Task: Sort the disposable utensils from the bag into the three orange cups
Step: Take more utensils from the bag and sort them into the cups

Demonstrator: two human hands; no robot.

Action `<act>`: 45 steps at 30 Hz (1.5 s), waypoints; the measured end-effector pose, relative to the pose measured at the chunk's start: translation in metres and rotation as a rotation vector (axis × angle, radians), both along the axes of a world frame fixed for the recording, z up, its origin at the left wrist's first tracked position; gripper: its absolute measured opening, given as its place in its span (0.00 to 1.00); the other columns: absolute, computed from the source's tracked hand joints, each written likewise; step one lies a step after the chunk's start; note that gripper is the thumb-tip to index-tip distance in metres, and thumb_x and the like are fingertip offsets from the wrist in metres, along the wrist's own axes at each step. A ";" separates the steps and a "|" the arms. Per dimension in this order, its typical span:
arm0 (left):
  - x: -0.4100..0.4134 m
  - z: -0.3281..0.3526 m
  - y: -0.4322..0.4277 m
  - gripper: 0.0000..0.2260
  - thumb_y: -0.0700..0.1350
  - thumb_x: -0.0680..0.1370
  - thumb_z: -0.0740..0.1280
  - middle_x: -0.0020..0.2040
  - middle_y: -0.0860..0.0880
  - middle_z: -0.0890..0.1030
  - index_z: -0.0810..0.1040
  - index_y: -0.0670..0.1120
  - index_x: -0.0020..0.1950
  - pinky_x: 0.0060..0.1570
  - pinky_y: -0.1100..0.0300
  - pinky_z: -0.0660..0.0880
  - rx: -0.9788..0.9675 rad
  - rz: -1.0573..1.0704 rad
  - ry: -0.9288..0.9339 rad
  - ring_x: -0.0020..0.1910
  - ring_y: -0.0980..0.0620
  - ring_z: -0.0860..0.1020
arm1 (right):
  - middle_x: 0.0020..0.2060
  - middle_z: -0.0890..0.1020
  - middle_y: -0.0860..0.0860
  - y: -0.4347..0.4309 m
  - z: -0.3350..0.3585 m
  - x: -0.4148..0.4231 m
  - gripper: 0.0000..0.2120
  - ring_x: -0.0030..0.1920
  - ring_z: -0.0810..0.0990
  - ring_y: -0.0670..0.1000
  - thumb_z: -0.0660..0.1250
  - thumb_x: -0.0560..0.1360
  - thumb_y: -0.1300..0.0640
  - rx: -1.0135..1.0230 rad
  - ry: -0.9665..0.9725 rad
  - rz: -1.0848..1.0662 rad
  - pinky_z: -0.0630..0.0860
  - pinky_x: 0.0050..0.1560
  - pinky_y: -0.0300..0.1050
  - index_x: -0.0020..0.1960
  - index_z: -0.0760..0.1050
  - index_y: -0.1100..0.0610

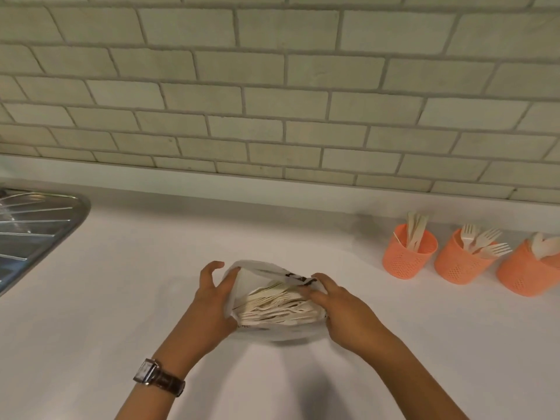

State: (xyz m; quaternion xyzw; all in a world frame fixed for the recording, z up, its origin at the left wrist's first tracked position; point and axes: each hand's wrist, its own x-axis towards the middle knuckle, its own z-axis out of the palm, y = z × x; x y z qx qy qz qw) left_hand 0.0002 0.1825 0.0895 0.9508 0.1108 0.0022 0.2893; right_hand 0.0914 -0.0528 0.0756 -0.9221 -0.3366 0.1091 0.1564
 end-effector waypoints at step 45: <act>0.066 -0.065 0.005 0.18 0.56 0.71 0.70 0.54 0.49 0.78 0.75 0.50 0.57 0.48 0.66 0.65 0.263 -0.420 0.212 0.54 0.51 0.75 | 0.74 0.57 0.38 0.014 -0.008 -0.017 0.45 0.60 0.73 0.51 0.61 0.68 0.63 0.165 0.179 -0.090 0.71 0.51 0.40 0.74 0.41 0.38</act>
